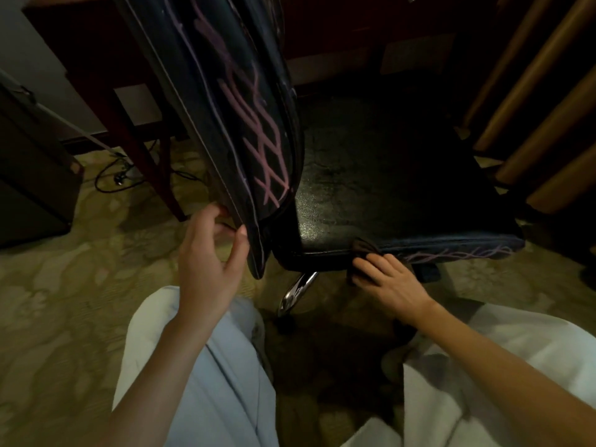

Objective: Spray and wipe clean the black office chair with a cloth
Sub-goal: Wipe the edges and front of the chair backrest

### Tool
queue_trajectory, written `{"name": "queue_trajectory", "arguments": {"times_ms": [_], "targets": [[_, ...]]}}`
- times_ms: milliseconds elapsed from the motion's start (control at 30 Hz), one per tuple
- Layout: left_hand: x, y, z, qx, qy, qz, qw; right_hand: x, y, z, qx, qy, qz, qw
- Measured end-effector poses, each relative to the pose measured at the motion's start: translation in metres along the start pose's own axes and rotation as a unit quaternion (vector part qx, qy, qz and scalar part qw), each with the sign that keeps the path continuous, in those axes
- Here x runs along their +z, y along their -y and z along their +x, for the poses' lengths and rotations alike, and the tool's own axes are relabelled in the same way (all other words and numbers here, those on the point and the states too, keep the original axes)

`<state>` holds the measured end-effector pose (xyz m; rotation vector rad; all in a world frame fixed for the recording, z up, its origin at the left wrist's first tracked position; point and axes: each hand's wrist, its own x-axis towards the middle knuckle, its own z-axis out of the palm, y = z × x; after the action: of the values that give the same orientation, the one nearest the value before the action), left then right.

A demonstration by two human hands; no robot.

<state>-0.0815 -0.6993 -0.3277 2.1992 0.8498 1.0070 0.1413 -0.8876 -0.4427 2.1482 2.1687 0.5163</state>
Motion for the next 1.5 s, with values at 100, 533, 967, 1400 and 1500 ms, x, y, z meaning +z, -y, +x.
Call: {"name": "queue_trajectory", "arguments": {"times_ms": [100,533,967,1400,1500], "targets": [[0.000,0.001,0.000,0.009,-0.007,-0.001,1.000,-0.008,0.024,0.020,-0.005,-0.064,0.045,0.997],[-0.002,0.006,0.009,-0.016,-0.011,0.040,0.999,-0.001,0.043,0.075,-0.084,-0.002,-0.026,0.996],[-0.007,0.023,0.026,-0.021,-0.004,0.036,0.999,-0.009,-0.003,-0.002,0.079,-0.088,0.063,0.991],[-0.008,0.032,0.049,-0.031,-0.021,0.038,0.999,-0.009,0.026,0.072,-0.041,-0.027,0.057,0.997],[-0.007,0.039,0.055,-0.039,-0.027,0.041,0.998,-0.010,-0.013,0.018,-0.012,-0.031,0.048,0.998]]}}
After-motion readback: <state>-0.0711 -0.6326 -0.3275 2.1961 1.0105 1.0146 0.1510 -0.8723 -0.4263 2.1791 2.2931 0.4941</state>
